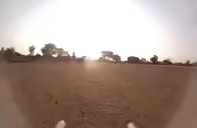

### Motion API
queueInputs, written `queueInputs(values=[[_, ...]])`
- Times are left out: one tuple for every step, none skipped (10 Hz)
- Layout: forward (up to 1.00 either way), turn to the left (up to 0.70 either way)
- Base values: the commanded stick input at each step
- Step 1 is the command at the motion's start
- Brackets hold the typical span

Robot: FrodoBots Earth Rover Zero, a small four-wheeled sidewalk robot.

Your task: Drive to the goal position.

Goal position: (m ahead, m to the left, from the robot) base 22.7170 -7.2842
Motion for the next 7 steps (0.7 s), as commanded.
queueInputs(values=[[0.70, 0.00], [0.70, 0.00], [0.70, 0.00], [0.70, 0.00], [0.70, 0.00], [0.70, 0.00], [0.70, 0.00]])
